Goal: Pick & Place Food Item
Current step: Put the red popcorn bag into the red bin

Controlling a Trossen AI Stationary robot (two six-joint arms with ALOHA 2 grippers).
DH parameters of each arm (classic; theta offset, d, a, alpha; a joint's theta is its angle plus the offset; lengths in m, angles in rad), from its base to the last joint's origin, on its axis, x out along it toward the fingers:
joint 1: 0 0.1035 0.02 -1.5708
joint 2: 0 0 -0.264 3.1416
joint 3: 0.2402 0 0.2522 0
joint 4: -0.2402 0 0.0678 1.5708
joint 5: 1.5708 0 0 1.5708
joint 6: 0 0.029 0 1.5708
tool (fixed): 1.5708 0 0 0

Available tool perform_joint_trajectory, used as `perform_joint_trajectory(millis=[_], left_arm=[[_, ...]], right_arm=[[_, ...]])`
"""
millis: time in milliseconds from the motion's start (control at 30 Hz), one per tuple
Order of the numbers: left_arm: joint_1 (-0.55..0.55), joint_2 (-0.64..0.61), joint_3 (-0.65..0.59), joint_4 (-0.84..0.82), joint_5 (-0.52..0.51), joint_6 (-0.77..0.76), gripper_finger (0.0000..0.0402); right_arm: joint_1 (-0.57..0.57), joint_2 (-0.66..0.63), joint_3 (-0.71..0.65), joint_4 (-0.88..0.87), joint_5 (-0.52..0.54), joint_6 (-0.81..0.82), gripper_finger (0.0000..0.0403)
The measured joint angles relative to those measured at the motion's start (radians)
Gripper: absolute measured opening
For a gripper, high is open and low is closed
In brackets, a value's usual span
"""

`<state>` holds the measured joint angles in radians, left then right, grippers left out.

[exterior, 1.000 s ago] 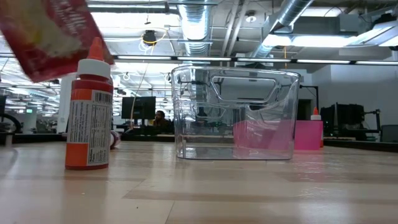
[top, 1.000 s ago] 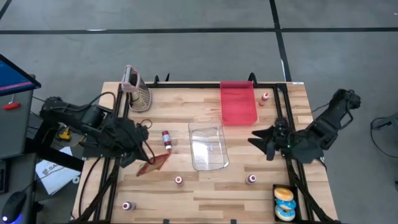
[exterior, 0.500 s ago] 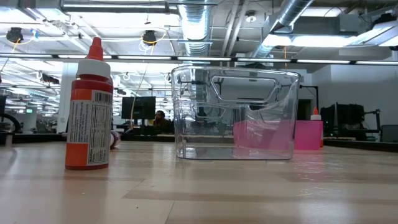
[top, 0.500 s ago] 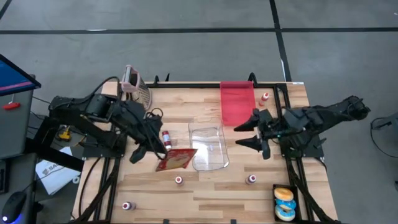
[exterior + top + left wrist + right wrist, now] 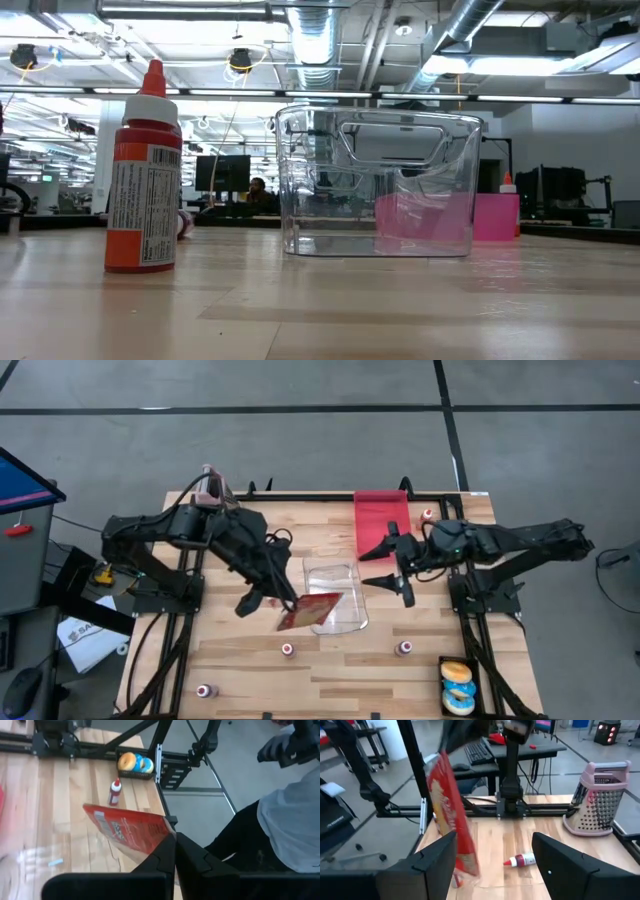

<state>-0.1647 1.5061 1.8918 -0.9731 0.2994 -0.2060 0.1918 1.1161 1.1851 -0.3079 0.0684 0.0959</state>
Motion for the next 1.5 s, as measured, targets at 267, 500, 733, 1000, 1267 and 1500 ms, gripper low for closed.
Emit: perform_joint_trajectory(millis=[267, 500, 733, 1000, 1267, 1500], left_arm=[[0.01, 0.017, 0.04, 0.079, 0.003, 0.019, 0.0], [0.015, 0.017, 0.04, 0.093, 0.002, 0.018, 0.0], [0.015, 0.017, 0.04, 0.107, -0.004, 0.024, 0.0], [0.043, 0.014, 0.039, 0.102, -0.037, 0.04, 0.0], [0.07, 0.002, 0.039, 0.066, -0.063, 0.045, 0.0], [0.077, -0.018, 0.039, 0.015, -0.118, 0.046, 0.0]], right_arm=[[-0.046, 0.1, 0.041, 0.011, -0.103, -0.002, 0.0249], [-0.067, 0.197, 0.099, 0.099, -0.168, -0.047, 0.0249], [-0.077, 0.303, 0.203, 0.11, -0.274, -0.044, 0.0249], [-0.064, 0.432, 0.34, 0.106, -0.381, -0.009, 0.0249], [-0.063, 0.476, 0.396, 0.101, -0.405, 0.005, 0.0249], [-0.078, 0.469, 0.397, 0.1, -0.41, 0.036, 0.0224]])
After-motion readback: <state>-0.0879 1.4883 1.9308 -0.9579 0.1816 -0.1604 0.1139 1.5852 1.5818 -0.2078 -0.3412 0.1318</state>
